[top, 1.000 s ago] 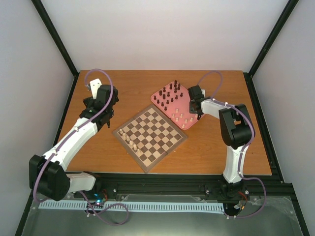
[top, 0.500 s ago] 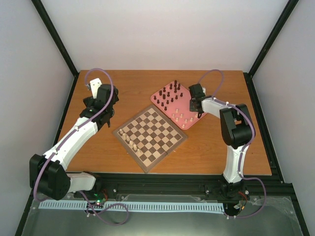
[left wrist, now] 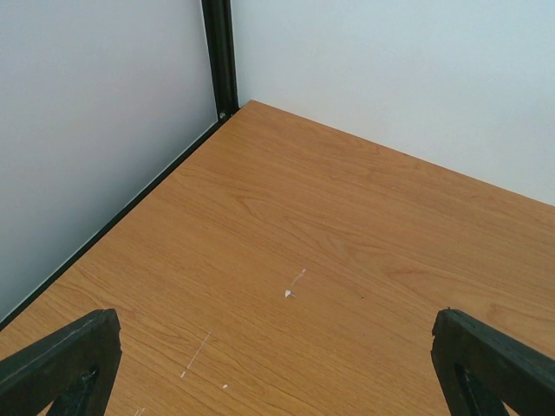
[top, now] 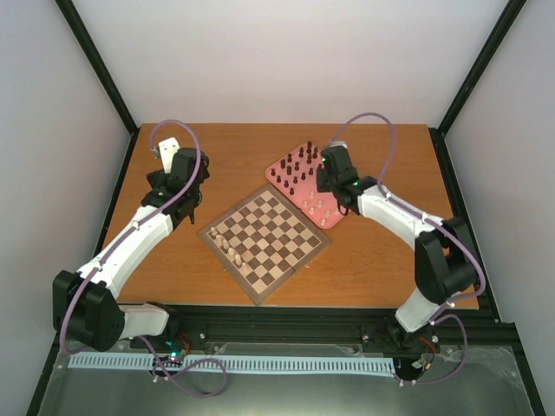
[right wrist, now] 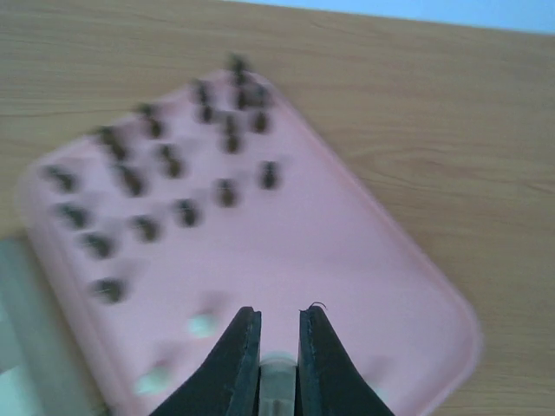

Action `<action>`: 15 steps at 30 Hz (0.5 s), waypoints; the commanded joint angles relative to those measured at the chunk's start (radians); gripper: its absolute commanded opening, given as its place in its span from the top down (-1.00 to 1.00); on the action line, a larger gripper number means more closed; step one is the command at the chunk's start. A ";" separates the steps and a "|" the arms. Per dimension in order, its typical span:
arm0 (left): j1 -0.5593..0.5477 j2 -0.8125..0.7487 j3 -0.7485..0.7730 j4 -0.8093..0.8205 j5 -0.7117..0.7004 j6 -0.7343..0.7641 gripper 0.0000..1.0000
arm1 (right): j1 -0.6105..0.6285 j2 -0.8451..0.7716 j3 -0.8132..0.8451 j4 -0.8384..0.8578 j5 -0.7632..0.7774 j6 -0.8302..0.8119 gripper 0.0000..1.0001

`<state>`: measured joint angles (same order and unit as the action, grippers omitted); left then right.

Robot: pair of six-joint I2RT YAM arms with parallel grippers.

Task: Set up the chess pieces on the board
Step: Pick up the chess piece from the storage box, then place the chess piece on the chessboard.

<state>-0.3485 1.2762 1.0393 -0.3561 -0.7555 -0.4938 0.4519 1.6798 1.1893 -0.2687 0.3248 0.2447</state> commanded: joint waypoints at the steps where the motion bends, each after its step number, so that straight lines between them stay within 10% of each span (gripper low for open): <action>1: 0.004 -0.006 0.047 -0.007 -0.017 0.000 -0.99 | 0.160 -0.079 -0.059 0.025 -0.032 -0.011 0.94; 15: 0.003 -0.013 0.029 0.007 0.006 -0.005 -0.99 | 0.671 -0.150 -0.160 -0.018 -0.005 0.079 0.94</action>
<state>-0.3485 1.2709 1.0409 -0.3557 -0.7486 -0.4942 1.0351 1.5623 1.0439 -0.2901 0.3031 0.2852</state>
